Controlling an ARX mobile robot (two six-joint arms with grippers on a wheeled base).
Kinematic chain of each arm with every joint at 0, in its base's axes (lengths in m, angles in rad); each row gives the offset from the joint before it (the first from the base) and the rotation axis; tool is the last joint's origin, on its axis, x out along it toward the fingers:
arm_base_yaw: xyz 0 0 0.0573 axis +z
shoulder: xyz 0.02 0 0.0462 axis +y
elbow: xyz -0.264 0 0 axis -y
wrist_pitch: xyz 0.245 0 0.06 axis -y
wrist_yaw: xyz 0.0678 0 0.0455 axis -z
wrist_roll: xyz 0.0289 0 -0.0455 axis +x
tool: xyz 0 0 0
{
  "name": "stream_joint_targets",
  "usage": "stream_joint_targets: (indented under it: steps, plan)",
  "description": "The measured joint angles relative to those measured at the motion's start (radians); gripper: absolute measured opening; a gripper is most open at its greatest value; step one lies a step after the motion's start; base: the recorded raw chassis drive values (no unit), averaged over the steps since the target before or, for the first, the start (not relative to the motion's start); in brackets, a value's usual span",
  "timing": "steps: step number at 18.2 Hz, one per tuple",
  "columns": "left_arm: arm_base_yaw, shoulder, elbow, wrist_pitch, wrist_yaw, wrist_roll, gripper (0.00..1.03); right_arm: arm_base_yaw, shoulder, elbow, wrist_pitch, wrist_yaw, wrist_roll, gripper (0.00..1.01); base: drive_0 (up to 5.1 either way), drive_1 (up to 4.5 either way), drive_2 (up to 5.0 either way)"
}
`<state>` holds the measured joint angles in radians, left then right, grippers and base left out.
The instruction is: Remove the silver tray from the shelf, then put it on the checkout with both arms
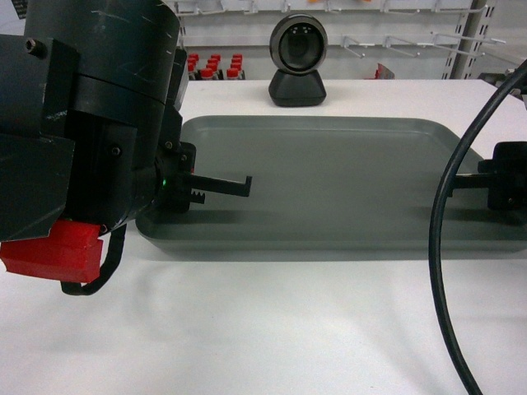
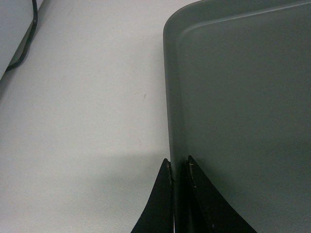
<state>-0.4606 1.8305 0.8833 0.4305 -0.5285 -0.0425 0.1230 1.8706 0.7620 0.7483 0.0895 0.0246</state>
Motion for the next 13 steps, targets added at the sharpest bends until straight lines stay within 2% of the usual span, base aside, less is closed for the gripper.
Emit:
stream_joint_targets:
  steps: [2,3,4,5,8,13]
  plan:
    - [-0.001,0.004,0.000,-0.005,0.000,0.000,0.03,0.000,0.001,0.000,0.000,0.000,0.000,0.03,0.0,0.00,0.0]
    - [-0.001,0.004,0.000,-0.014,0.001,0.000,0.07,0.000,0.002,0.000,0.003,-0.001,-0.001,0.03,0.0,0.00,0.0]
    - [-0.002,0.005,0.000,-0.026,0.000,0.024,0.15,0.000,0.003,0.000,0.006,-0.007,-0.003,0.04,0.0,0.00,0.0]
    - [-0.005,0.007,-0.001,-0.023,0.003,0.039,0.24,0.001,0.005,0.000,0.006,-0.008,-0.021,0.12,0.0,0.00,0.0]
    - [-0.011,0.006,0.000,-0.014,0.009,0.057,0.49,0.002,0.009,0.000,0.008,-0.011,-0.043,0.38,0.0,0.00,0.0]
    - [-0.011,-0.001,0.000,-0.002,0.024,0.062,0.90,0.002,0.009,0.000,0.008,-0.011,-0.044,0.80,0.0,0.00,0.0]
